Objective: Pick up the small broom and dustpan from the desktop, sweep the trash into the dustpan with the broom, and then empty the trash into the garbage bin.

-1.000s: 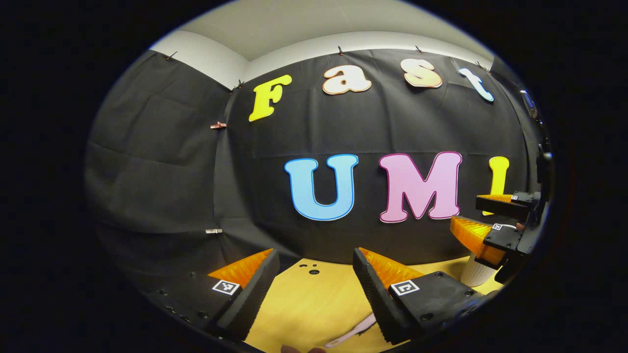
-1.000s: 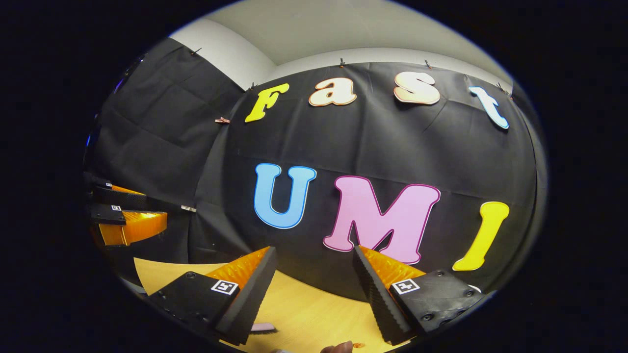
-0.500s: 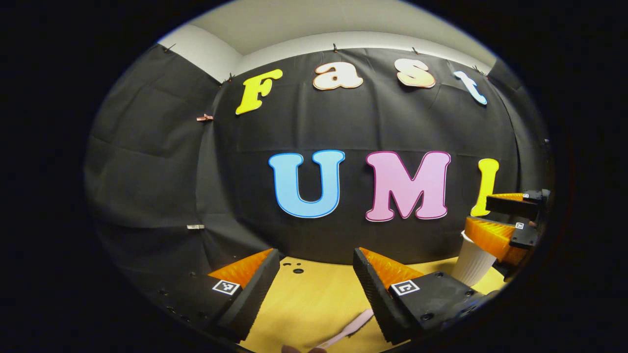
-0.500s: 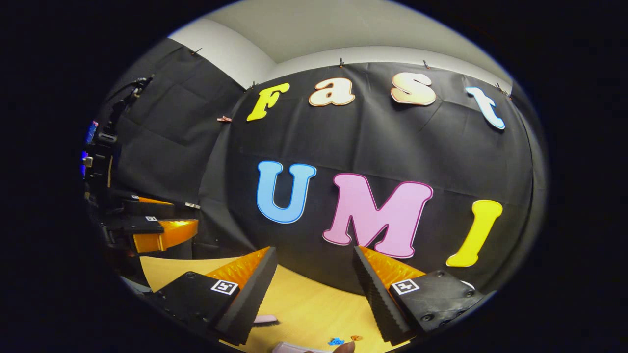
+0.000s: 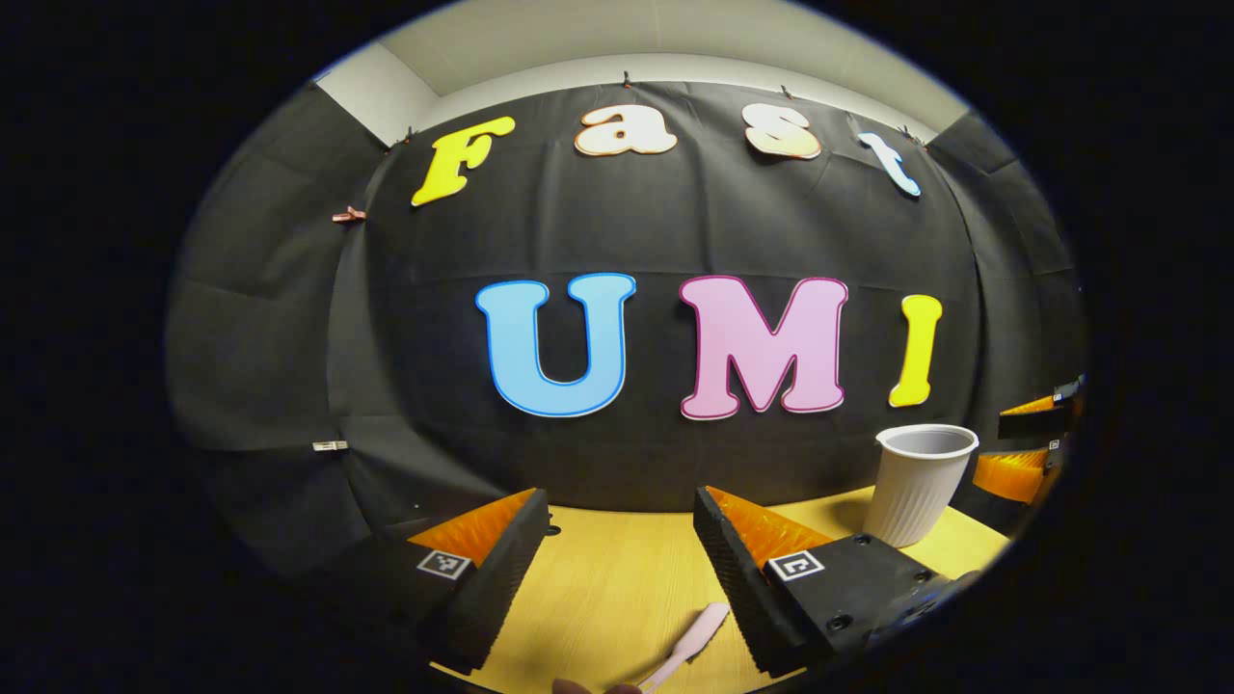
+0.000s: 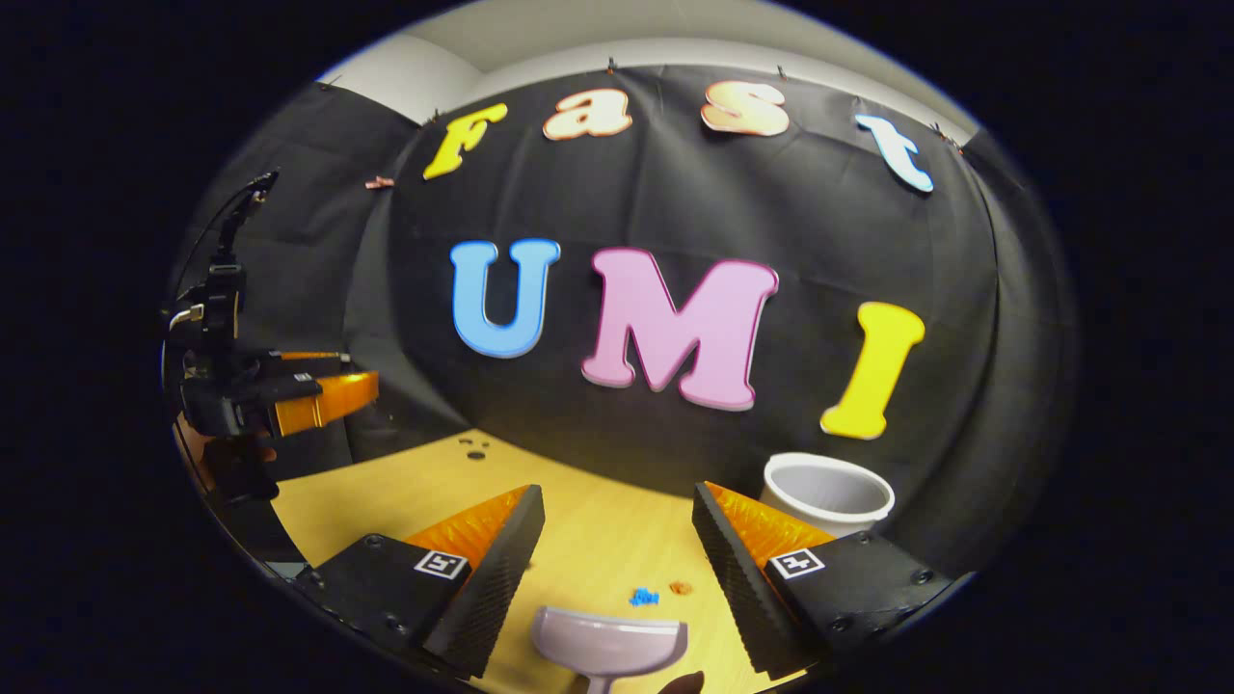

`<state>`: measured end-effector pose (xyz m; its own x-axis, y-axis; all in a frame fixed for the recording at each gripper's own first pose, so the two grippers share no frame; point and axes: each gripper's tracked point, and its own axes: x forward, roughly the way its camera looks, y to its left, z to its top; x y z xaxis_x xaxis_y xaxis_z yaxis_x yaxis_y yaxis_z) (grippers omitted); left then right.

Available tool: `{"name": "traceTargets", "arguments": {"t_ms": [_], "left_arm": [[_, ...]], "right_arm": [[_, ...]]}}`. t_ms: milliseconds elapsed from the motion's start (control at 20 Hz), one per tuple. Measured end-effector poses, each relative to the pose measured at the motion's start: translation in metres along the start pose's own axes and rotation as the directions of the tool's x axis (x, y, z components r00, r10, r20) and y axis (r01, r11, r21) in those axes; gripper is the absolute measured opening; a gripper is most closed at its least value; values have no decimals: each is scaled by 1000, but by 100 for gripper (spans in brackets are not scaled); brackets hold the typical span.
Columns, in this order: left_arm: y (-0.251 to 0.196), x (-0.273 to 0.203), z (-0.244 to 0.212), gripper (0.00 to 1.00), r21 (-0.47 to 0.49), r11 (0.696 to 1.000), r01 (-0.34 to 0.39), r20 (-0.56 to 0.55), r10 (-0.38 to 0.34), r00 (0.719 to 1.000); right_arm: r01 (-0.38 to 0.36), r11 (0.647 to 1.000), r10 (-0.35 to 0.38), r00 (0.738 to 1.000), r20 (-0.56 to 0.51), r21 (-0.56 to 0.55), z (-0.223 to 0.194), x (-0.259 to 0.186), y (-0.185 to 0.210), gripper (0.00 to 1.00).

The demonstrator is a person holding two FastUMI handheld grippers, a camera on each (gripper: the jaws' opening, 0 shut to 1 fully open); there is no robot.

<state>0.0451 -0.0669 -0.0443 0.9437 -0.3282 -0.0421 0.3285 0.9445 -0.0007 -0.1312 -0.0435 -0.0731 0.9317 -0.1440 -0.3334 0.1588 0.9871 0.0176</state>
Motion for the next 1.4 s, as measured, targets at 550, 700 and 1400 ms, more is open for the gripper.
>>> {"name": "traceTargets", "arguments": {"t_ms": [550,700,1400], "left_arm": [[5,29,-79,96,11,983,183,-149,-180,972],[7,34,-87,96,21,977,212,-158,-206,966],[33,39,-113,96,-12,963,269,-203,-266,942]], "right_arm": [[99,991,-11,717,-697,87,-251,-45,10,95],[132,988,-23,618,-785,75,-287,-53,5,89],[140,987,5,442,-897,74,-357,-10,22,57]]}}
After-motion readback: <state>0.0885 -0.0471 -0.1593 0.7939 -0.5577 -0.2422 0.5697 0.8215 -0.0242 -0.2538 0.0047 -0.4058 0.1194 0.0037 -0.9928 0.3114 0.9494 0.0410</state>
